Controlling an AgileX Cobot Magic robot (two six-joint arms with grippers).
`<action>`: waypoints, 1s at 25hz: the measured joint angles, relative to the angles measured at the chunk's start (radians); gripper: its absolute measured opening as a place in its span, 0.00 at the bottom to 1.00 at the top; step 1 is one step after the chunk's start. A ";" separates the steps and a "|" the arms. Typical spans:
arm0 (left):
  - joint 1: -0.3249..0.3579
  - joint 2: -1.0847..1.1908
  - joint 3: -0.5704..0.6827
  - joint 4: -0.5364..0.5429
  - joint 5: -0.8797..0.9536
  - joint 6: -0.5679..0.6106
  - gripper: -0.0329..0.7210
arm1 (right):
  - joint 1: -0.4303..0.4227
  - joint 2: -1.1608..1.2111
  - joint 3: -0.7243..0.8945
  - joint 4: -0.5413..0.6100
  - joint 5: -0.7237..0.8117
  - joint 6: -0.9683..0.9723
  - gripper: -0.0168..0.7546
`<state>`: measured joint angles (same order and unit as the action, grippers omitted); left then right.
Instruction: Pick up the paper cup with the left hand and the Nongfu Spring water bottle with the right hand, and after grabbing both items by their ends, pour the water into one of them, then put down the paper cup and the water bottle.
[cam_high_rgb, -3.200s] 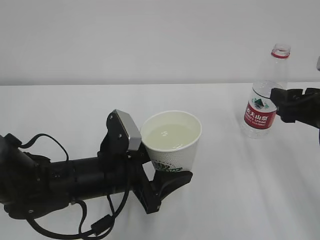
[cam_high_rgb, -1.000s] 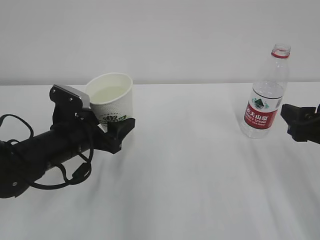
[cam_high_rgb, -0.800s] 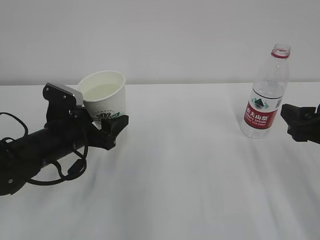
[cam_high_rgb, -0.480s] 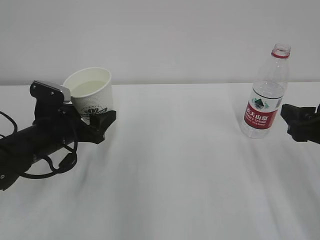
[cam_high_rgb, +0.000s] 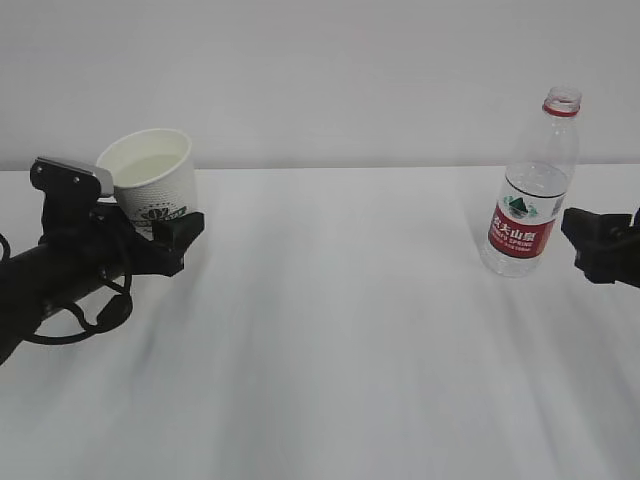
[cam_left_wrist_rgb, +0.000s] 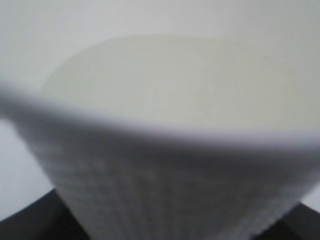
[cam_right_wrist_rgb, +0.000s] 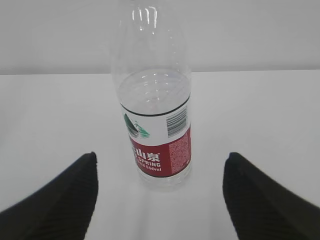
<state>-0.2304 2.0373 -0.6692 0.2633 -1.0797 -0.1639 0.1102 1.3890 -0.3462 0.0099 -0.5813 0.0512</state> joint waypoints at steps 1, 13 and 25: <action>0.008 0.000 0.000 0.000 0.000 0.000 0.77 | 0.000 0.000 0.000 0.000 0.000 0.000 0.78; 0.085 0.000 0.000 -0.045 0.000 0.012 0.77 | 0.000 0.000 0.000 0.000 -0.002 0.000 0.78; 0.137 0.000 0.000 -0.083 0.015 0.039 0.77 | 0.000 0.000 0.000 0.000 -0.002 0.000 0.78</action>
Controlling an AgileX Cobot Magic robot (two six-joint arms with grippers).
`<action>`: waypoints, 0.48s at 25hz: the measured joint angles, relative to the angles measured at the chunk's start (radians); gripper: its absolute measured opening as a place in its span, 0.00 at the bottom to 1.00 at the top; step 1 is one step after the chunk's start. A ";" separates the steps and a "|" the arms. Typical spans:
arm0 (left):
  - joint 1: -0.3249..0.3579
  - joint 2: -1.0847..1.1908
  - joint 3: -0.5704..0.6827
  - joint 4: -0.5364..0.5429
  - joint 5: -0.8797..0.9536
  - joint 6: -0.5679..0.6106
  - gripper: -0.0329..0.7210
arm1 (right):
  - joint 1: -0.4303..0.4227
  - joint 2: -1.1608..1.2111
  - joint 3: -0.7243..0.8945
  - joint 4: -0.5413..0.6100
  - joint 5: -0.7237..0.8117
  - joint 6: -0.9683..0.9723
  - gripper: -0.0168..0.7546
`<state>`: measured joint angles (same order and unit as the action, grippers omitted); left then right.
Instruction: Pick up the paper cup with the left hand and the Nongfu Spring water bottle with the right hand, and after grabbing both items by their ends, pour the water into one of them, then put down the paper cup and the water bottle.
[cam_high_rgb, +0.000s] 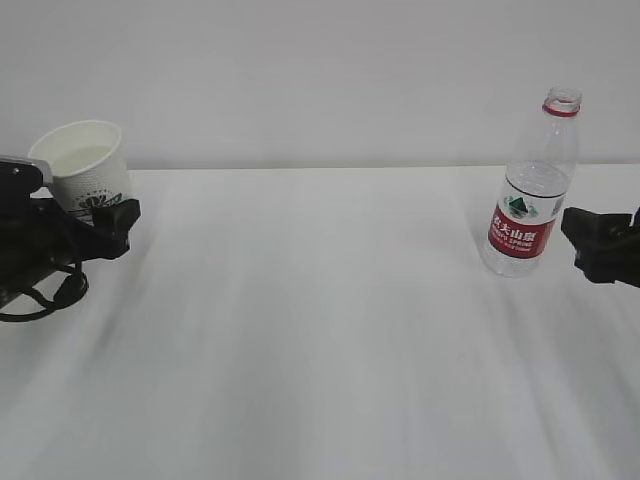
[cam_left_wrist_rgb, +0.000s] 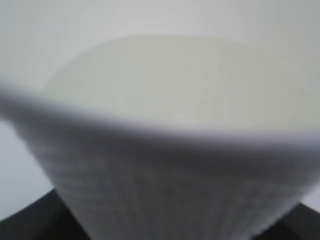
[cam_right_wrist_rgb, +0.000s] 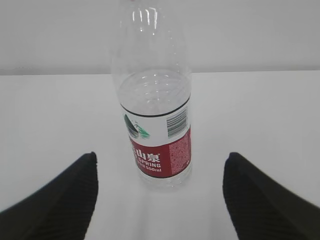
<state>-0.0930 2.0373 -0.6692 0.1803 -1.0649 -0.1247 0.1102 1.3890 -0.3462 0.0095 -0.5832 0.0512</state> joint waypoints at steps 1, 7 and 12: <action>0.002 0.000 0.000 -0.004 0.005 0.000 0.77 | 0.000 0.000 0.000 0.000 0.000 0.000 0.78; 0.002 0.040 0.000 -0.016 0.006 0.000 0.77 | 0.000 0.000 0.000 0.000 0.000 0.000 0.78; 0.002 0.059 0.000 -0.016 -0.003 0.000 0.77 | 0.000 0.000 0.000 0.000 -0.002 0.000 0.78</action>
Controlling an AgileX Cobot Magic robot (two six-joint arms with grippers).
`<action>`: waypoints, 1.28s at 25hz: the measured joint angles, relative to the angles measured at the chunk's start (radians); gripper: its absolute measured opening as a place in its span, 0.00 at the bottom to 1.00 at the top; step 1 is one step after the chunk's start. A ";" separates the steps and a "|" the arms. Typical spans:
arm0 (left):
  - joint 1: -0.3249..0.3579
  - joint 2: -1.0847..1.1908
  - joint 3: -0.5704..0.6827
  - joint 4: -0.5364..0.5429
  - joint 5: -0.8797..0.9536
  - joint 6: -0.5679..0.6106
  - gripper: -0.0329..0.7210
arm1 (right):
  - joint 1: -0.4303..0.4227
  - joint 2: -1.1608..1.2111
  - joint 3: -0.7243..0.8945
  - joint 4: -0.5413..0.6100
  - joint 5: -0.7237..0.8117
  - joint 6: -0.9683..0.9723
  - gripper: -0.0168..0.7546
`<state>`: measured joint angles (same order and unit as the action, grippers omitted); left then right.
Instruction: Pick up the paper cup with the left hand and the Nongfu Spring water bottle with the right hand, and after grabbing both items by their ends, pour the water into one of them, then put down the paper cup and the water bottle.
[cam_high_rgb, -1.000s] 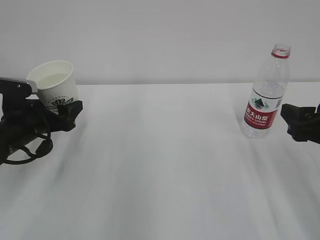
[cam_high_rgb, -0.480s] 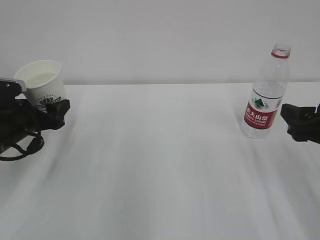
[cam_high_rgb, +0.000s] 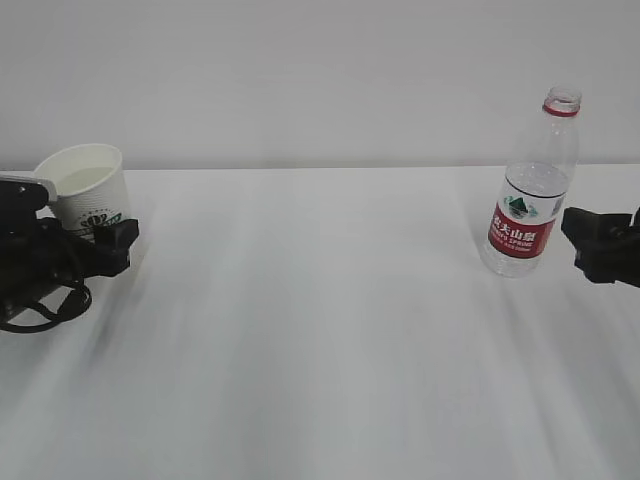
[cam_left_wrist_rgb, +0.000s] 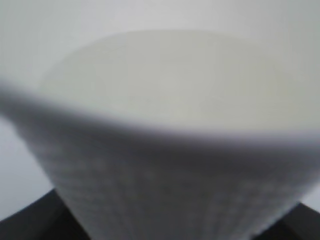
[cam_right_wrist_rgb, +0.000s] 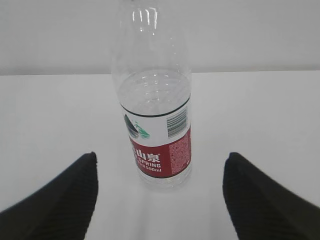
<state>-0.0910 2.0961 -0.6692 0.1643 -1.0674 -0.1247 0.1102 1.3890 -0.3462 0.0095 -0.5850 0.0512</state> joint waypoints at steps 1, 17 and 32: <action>0.000 0.002 0.000 -0.002 -0.007 0.000 0.77 | 0.000 0.000 0.000 0.000 0.000 0.000 0.78; 0.000 0.071 0.000 -0.036 -0.039 0.004 0.77 | 0.000 0.000 0.000 -0.002 0.000 0.000 0.78; 0.000 0.115 -0.002 -0.053 -0.085 0.004 0.77 | 0.000 0.000 0.000 -0.002 0.000 0.000 0.78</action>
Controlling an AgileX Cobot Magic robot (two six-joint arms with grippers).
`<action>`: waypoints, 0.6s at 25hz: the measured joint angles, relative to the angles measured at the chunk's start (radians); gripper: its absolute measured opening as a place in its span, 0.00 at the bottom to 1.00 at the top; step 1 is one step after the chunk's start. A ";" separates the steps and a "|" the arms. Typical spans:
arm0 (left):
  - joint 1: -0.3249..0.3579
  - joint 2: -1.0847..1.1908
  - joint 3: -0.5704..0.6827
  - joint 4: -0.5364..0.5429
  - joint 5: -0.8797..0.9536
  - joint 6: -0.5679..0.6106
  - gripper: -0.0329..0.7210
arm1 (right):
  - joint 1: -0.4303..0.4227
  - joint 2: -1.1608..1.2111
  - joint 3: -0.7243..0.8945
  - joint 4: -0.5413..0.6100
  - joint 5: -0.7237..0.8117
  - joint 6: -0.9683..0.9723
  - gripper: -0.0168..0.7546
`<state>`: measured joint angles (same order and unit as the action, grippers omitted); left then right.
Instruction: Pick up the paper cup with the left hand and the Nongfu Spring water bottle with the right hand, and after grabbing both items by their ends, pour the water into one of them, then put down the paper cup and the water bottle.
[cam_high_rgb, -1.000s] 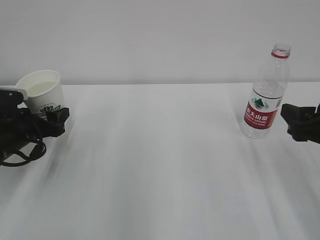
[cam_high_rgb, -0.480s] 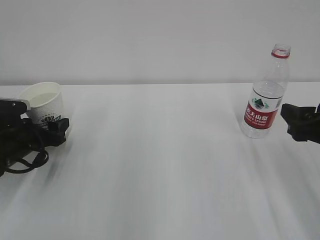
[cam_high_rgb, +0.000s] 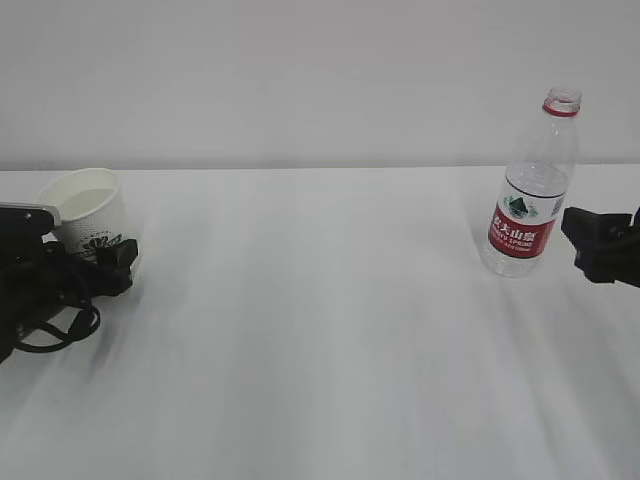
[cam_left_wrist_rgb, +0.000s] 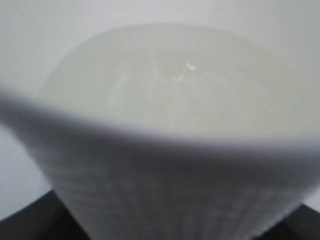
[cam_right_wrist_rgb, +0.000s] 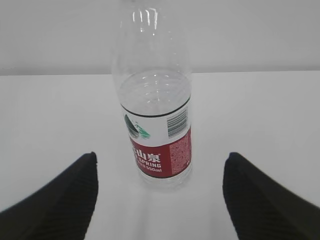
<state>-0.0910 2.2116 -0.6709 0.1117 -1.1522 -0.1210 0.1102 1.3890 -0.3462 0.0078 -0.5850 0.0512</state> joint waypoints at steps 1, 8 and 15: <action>0.000 -0.001 0.000 0.000 -0.002 0.000 0.77 | 0.000 0.000 0.000 0.000 0.000 0.000 0.78; 0.000 0.000 0.000 0.000 -0.004 0.000 0.83 | 0.000 0.000 0.000 0.000 0.000 0.000 0.78; 0.000 -0.002 0.000 0.000 -0.004 0.000 0.96 | 0.000 0.000 0.000 0.000 0.000 0.000 0.78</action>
<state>-0.0910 2.2096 -0.6709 0.1117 -1.1561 -0.1210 0.1102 1.3890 -0.3462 0.0078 -0.5850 0.0512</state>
